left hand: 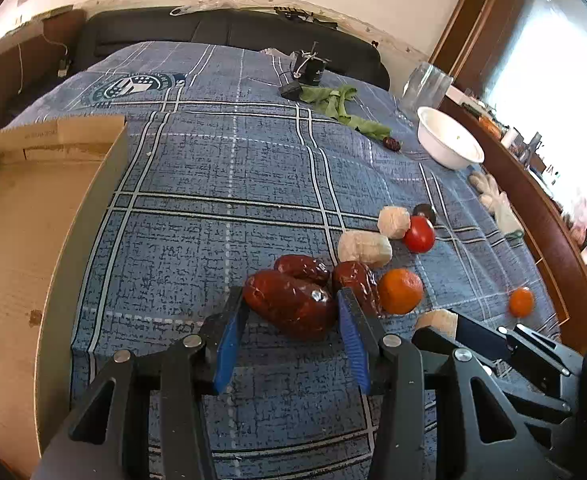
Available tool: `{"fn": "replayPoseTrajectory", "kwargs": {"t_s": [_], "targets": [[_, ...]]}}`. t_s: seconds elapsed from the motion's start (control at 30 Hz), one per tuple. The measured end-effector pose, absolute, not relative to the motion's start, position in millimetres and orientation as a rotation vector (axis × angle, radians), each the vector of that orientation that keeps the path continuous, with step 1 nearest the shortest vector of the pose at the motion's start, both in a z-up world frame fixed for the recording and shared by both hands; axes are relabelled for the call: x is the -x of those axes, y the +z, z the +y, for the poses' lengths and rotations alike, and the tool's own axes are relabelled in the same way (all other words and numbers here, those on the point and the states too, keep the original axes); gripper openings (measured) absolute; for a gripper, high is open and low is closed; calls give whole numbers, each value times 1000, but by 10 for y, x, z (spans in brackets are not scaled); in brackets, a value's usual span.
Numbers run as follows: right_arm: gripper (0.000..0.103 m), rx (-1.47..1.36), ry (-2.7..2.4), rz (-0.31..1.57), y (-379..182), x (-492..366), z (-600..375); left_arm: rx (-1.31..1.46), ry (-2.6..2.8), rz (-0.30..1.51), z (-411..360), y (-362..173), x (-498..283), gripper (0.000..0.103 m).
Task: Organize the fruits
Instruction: 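Grasp a red date with the left tool while the right tool grasps a white cube, then carry the date and cube into the box and release both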
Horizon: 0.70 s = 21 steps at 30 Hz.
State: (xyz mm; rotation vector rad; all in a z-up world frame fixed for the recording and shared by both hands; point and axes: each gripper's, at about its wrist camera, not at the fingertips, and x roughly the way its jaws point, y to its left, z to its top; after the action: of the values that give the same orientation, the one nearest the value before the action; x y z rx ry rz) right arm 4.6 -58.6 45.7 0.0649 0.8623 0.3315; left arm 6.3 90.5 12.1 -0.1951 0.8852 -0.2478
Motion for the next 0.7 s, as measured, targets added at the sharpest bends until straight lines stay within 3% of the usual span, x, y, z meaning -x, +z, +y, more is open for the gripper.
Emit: {"fn": "replayPoseTrajectory", "kwargs": {"t_s": [0.23, 0.7], "targets": [[35, -75, 336, 865, 450, -63, -593, 189, -255, 875, 890, 127, -45, 34], [35, -82, 391, 807, 783, 282, -422, 304, -271, 791, 1458, 628, 642, 34]]}}
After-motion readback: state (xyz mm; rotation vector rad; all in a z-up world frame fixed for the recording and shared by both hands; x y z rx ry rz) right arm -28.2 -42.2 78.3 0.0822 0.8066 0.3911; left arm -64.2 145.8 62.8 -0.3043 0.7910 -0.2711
